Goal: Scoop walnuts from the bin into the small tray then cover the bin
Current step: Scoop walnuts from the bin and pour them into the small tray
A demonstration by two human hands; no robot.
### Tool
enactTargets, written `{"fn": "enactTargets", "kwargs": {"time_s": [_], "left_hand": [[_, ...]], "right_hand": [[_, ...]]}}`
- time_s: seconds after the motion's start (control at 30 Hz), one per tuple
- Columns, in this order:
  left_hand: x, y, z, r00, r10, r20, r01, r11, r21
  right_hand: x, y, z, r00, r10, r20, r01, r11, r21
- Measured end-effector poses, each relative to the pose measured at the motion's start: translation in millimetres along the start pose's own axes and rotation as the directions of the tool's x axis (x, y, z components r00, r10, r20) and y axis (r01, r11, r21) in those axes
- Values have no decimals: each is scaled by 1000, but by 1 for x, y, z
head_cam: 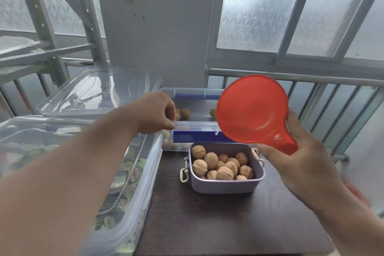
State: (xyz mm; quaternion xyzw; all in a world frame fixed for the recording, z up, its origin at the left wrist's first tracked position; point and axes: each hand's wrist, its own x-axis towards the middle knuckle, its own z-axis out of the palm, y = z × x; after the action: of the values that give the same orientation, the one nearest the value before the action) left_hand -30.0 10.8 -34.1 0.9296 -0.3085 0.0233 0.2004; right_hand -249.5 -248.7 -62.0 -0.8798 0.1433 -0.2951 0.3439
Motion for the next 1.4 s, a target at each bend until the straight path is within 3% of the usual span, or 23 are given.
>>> {"fn": "enactTargets", "kwargs": {"time_s": [0.27,0.4,0.47,0.57,0.67,1.0,1.17,1.4], "left_hand": [[-4,5,-1,1000,-15,-14,15,1000,21],[-4,5,-1,1000,-17,-12,17,1000,13],[-4,5,-1,1000,-21,-12,21,1000,14],[-2,4,-1,1000,-26,-2,26,1000,9],[-1,4,-1,1000,-29,9,29,1000,9],[0,5,-3,1000,-13,8,13,1000,6],[1,4,-2,1000,-10,2,10,1000,18],[1,4,-3,1000,-20,9,20,1000,-2]], "right_hand": [[102,1,25,995,-24,99,35,994,-101],[143,6,41,989,-16,148,60,952,-300],[154,4,48,980,-21,199,112,883,-456],[166,3,56,954,-112,279,280,672,-685],[174,0,66,887,-232,399,461,500,-733],[184,-33,117,824,-203,528,544,541,-641],[191,-30,125,785,-222,579,544,695,-471],[197,-33,106,706,-102,700,420,857,-299]]}}
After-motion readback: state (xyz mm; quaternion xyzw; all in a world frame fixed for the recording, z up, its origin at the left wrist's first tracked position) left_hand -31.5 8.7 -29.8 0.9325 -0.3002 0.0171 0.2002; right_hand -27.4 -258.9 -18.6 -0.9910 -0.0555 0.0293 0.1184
